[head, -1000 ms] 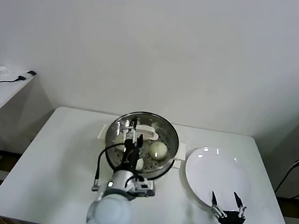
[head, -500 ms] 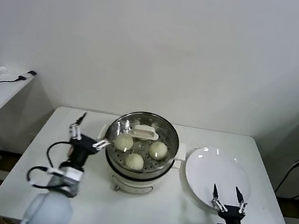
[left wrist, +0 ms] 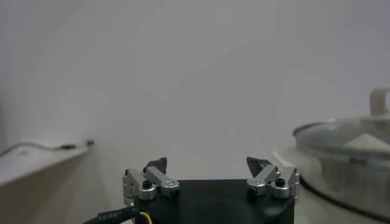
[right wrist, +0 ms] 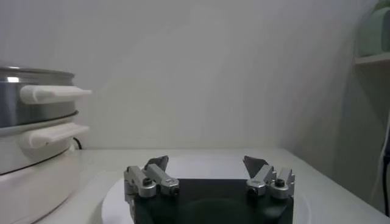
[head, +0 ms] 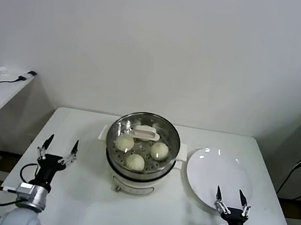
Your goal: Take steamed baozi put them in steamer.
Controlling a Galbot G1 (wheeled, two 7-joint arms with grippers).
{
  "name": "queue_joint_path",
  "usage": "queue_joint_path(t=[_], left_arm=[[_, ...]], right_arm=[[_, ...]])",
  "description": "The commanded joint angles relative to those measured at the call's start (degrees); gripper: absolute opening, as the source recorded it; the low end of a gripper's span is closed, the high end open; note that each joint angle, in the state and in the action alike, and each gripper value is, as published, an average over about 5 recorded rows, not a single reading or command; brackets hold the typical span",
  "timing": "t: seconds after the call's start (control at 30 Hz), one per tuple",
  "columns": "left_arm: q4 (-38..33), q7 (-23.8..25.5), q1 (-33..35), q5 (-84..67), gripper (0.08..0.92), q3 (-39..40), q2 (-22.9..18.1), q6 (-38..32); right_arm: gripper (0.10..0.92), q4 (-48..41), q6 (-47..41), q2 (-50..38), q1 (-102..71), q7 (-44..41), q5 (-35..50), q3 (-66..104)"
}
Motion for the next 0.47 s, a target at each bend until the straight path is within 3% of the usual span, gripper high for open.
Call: queue_joint_path(t=[0.03,0.47], left_arm=[[8.2,1.0,2.3,-6.0,0.823,-1.3,0.7,-7.5],[7.0,1.2,3.1,-5.4,0.823,-0.5,-0.2,-7.6]], right_arm=[[0.823,-0.3,0.5,-0.1,0.3,0.4,0.7,-0.1],[0.823,-0.3,0.5,-0.1,0.5,0.3,0.6,-0.4]])
